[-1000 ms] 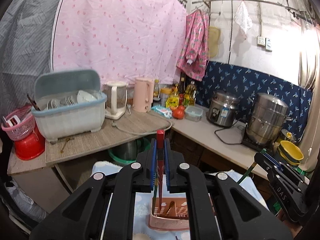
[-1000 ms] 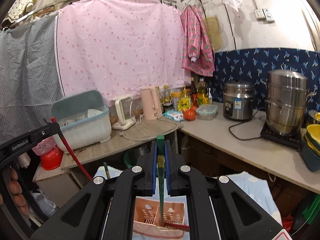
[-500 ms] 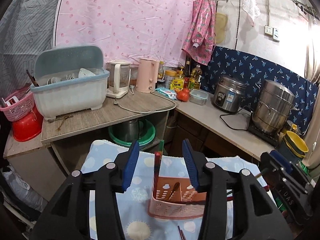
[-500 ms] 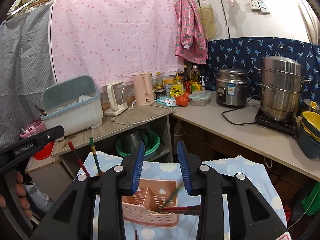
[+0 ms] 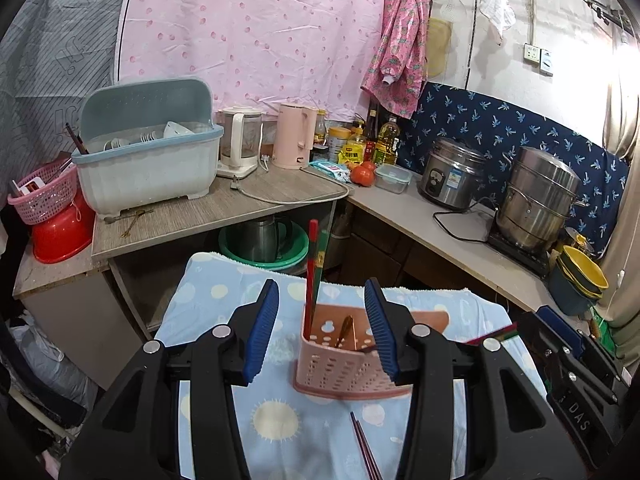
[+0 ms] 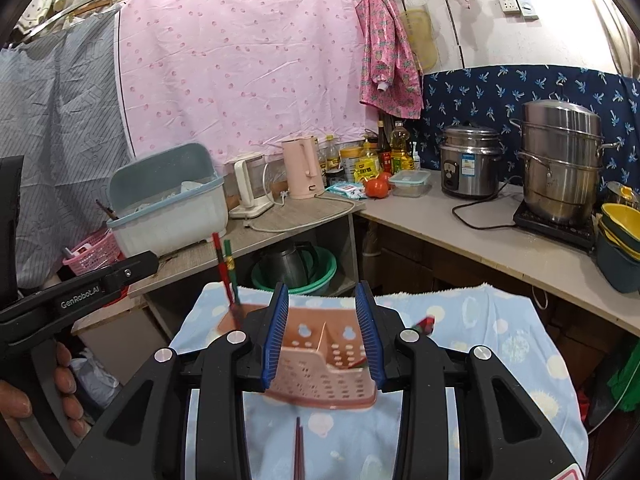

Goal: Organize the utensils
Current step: 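Withdraw both open tools toward the last two dark chopsticks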

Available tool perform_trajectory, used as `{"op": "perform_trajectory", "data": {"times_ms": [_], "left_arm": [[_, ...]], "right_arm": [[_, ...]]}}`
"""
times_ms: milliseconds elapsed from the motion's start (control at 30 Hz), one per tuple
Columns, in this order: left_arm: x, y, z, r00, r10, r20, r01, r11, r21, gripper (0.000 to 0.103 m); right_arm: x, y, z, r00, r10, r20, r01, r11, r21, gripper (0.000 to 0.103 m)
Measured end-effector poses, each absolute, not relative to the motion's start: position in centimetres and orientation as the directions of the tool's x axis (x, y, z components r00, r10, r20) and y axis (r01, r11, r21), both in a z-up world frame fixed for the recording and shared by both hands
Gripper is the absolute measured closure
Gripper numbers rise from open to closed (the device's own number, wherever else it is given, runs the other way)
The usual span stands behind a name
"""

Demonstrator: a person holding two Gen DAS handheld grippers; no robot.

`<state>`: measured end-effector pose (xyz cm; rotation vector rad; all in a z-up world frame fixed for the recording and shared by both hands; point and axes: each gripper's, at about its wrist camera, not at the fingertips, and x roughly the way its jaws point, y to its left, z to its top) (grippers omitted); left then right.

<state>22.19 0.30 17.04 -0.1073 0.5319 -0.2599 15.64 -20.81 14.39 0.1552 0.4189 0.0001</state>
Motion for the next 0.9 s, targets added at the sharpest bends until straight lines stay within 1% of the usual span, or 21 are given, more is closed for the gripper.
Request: {"op": "perform_trajectory", "data": {"times_ms": [267, 467, 700, 900], "left_arm": [[18.3, 0.1, 14.3, 0.793, -0.291, -0.536, 0.239, 0.957, -0.166, 0.061], [15.5, -0.5, 10.4, 0.740, -0.302, -0.600, 0.251, 0.953, -0.170, 0.061], [11.9, -1.3, 4.5, 0.654, -0.306, -0.692, 0.261, 0.950, -0.172, 0.061], [9.2, -1.3, 0.0, 0.590, -0.278, -0.758, 0.252, 0.955, -0.155, 0.061]], "right_arm": [[11.1, -20.1, 11.7, 0.891, 0.056, -0.451, 0.034, 0.981, 0.189, 0.069], [7.7, -20.4, 7.0, 0.835, 0.083, -0.544, 0.058, 0.970, 0.237, 0.069], [4.0, -19.6, 1.2, 0.755, 0.082, -0.650, 0.077, 0.974, 0.213, 0.069], [1.3, -19.1, -2.6, 0.695, 0.093, -0.713, 0.077, 0.976, 0.201, 0.069]]}}
